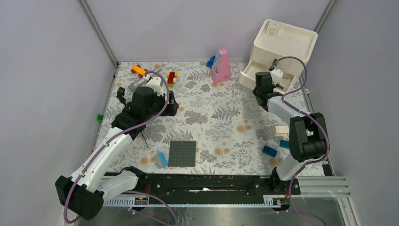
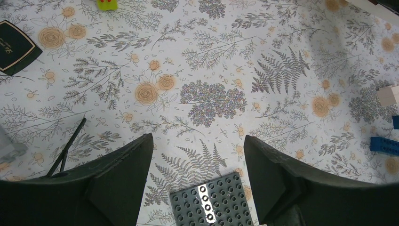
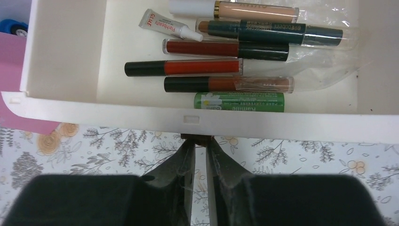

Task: Organize the makeup
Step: Close the drawer in the storage box.

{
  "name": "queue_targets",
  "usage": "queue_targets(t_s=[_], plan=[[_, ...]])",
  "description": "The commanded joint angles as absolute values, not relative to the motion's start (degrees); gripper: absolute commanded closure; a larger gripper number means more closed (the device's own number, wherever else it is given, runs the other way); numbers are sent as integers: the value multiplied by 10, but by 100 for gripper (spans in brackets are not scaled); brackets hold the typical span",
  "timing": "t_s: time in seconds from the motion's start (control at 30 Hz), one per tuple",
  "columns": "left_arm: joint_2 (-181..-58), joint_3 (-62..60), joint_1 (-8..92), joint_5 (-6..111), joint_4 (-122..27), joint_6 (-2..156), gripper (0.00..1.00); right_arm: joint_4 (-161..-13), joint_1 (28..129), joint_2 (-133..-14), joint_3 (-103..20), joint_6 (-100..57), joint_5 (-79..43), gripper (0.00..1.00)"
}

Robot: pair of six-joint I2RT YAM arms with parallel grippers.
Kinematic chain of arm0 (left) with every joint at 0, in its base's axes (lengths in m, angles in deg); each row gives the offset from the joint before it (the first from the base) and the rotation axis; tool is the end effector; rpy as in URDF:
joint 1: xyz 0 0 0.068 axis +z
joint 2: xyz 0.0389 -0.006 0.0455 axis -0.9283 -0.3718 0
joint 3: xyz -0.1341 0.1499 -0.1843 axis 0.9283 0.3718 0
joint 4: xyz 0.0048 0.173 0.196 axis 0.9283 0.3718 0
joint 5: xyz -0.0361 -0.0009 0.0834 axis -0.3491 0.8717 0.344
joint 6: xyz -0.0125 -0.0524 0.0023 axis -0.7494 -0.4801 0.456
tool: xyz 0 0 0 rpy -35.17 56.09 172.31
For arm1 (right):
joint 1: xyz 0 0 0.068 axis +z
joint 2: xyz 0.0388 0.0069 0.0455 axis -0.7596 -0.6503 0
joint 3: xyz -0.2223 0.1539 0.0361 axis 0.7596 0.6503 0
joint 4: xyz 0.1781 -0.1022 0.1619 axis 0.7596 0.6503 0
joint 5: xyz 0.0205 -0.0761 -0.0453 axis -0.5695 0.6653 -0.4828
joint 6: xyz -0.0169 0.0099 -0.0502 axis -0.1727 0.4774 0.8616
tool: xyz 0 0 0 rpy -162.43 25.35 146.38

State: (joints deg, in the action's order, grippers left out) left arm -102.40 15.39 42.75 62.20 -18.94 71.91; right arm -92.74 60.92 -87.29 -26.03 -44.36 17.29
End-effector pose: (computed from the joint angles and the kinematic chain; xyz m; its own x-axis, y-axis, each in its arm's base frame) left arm 0.2026 -0.0953 0.3337 -0.5365 -0.0598 -0.8418 0.2705 0.9327 -0.2387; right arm 0.3662 0.0577 0.2324 -0.3117 0.3869 -0.8679 0.4307 0.8717 0.2339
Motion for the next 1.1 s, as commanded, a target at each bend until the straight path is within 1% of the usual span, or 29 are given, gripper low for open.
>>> queue_targets(t_s=[0.0, 0.07, 0.13, 0.47, 0.57, 0.6, 0.87, 0.97, 1.07], plan=[[-1015, 152, 431, 629, -211, 716, 24, -974, 584, -871, -293, -363, 263, 84], [-1016, 152, 431, 628, -212, 716, 24, -979, 572, -872, -299, -335, 270, 88], [-1018, 152, 432, 626, -212, 716, 24, -979, 557, -877, -311, -312, 270, 90], [-1019, 152, 433, 628, -213, 716, 24, -989, 506, -931, -390, -166, 245, 91], [-1021, 152, 433, 626, -213, 716, 24, -999, 498, -945, -403, -122, 222, 91], [-1022, 152, 433, 625, -213, 716, 24, -1002, 482, -951, -406, -108, 210, 91], [-1025, 153, 434, 625, -213, 716, 24, -1080, 458, -982, -411, 15, 168, 93], [-1027, 152, 436, 624, -213, 716, 24, -1060, 450, -990, -423, 24, 172, 91], [-1030, 152, 437, 625, -213, 716, 24, -1060, 443, -965, -386, -9, 174, 88]])
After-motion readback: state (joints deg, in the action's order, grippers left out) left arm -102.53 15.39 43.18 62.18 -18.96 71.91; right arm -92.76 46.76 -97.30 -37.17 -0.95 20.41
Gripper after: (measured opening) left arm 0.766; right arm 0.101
